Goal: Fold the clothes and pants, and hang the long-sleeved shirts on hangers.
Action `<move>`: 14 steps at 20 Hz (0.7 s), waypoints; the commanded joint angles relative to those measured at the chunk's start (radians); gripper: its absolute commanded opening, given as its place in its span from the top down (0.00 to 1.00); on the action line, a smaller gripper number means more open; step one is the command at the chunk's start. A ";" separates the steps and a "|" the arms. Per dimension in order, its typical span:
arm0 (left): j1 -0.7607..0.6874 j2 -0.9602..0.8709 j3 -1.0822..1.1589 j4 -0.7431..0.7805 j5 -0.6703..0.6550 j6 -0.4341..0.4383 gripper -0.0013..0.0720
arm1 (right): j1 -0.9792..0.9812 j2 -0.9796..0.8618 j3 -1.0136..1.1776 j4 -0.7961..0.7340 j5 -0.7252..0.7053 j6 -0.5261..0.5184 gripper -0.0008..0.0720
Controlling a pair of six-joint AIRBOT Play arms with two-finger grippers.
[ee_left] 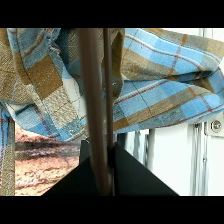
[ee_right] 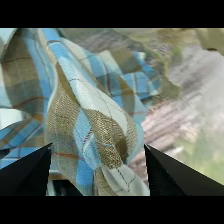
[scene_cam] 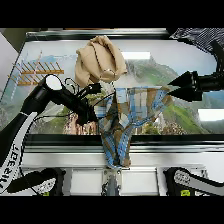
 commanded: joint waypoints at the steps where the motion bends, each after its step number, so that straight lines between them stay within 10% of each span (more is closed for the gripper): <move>1: -0.001 0.000 0.000 0.000 0.000 0.000 0.97 | 0.012 -0.115 -0.002 0.103 0.098 -0.173 0.14; 14: -0.001 -0.001 -0.006 0.000 -0.007 0.000 0.97 | 0.208 -0.251 -0.002 0.116 0.096 -0.198 0.14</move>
